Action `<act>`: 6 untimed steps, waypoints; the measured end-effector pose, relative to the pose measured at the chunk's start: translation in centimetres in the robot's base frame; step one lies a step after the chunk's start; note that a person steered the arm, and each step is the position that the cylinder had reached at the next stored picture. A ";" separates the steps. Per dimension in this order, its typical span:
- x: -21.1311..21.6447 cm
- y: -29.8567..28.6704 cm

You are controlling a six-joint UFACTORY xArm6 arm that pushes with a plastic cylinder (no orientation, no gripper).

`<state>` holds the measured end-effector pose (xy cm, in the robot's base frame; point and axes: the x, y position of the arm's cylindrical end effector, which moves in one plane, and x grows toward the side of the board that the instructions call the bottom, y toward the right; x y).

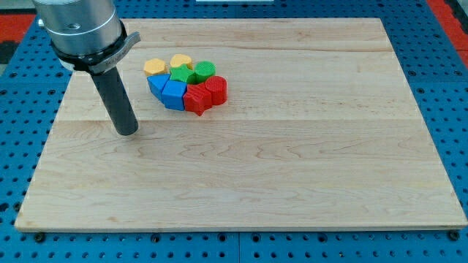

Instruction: Point the arm at the triangle

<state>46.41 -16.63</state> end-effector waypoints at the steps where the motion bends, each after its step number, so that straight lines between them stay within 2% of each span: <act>1: 0.0 0.0; 4: -0.3 -1.1; 6: -2.2 0.5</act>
